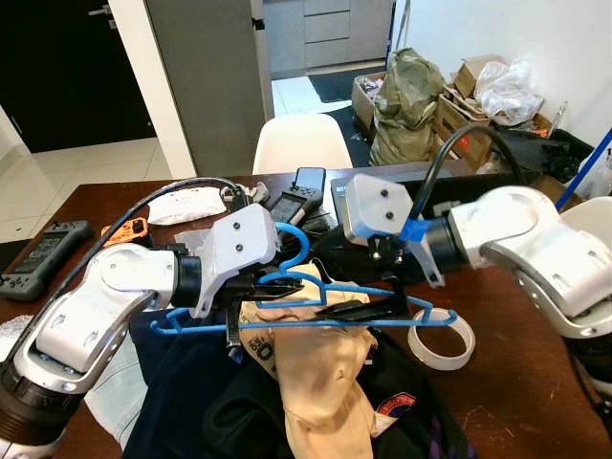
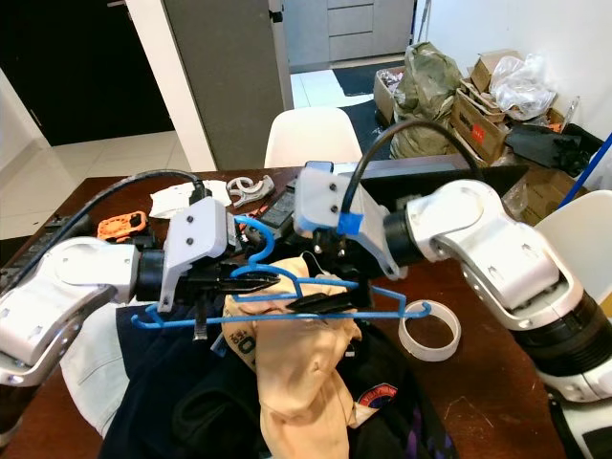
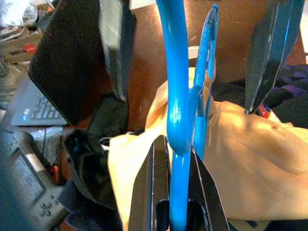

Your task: Hang hanger

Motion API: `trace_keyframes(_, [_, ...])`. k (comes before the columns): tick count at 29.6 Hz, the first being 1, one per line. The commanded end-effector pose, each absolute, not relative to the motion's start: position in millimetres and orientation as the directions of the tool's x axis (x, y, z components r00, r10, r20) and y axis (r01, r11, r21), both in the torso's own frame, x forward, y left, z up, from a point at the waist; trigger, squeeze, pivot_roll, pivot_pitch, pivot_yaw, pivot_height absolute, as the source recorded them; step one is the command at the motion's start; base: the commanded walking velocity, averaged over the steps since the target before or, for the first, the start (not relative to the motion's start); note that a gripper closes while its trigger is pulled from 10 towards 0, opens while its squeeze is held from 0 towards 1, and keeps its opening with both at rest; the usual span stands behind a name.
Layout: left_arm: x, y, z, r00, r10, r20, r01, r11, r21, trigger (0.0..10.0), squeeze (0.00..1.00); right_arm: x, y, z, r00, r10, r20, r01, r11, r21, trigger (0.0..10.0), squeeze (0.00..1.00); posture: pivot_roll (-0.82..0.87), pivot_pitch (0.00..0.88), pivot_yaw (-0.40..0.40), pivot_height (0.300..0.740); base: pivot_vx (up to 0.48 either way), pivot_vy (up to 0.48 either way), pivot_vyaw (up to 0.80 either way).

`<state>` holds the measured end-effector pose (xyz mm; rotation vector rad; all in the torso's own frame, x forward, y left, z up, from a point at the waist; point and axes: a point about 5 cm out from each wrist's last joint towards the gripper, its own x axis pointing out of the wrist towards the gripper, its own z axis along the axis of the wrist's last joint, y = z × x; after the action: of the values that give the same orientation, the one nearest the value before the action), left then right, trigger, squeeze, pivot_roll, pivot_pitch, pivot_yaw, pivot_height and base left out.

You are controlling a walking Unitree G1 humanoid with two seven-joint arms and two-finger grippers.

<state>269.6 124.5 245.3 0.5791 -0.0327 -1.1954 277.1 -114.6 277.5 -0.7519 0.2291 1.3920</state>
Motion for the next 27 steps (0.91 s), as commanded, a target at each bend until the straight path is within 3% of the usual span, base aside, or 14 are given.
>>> trace_keyframes(1, [271,124,244,0.39,-0.877,-0.281,0.863,0.241,0.444,10.0,0.0,276,-114,276,0.194,0.792,-0.579,-0.942,-0.015,-0.337,8.6,0.0,-0.05,0.0,0.096,0.74,0.0,0.0,0.0])
trace_keyframes(2, [272,124,245,0.392,-0.877,-0.278,0.861,0.243,0.446,10.0,0.0,277,-114,275,0.201,0.785,-0.586,-0.942,-0.009,-0.336,0.0,0.0,-0.06,0.0,0.098,0.74,0.0,0.0,0.0])
trace_keyframes(16, [273,116,247,0.383,-0.887,-0.259,0.851,0.23,0.473,10.0,0.0,281,-114,272,0.227,0.769,-0.598,-0.943,0.021,-0.332,0.0,0.0,-0.06,0.0,0.096,0.74,0.0,0.0,0.0])
trace_keyframes(26, [273,113,246,0.383,-0.888,-0.255,0.842,0.222,0.492,10.0,0.0,280,-111,274,0.197,0.794,-0.576,-0.948,0.005,-0.317,0.0,0.0,-0.06,0.0,0.097,0.74,0.0,0.0,0.0])
trace_keyframes(27, [273,114,246,0.385,-0.887,-0.253,0.84,0.224,0.494,10.0,0.0,279,-109,276,0.182,0.81,-0.558,-0.946,-0.011,-0.324,10.0,0.0,-0.05,0.0,0.095,0.74,0.0,0.0,0.0])
